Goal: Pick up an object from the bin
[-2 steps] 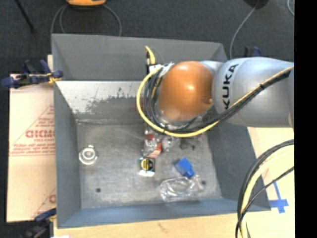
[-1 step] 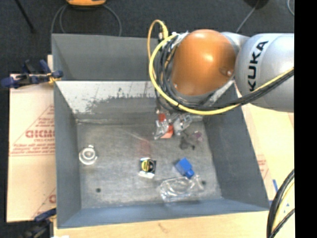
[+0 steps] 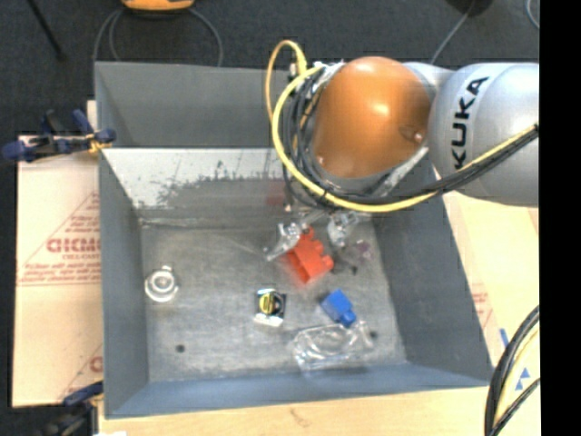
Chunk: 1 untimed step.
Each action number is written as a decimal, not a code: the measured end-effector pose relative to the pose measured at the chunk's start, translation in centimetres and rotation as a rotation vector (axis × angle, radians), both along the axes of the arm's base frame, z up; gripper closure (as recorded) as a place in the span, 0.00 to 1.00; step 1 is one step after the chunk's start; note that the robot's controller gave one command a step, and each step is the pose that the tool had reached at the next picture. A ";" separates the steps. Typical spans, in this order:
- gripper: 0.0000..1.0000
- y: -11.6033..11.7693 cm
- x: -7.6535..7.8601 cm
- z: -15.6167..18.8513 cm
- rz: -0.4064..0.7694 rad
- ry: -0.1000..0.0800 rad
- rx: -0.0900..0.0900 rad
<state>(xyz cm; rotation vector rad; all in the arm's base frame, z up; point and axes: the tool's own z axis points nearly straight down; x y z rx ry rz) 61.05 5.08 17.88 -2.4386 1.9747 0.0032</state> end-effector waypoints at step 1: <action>0.00 -3.4 3.1 -10.5 -0.005 -0.012 0.004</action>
Offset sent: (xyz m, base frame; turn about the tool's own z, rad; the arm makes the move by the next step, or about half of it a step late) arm 0.0268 -0.0348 -0.1088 -0.0016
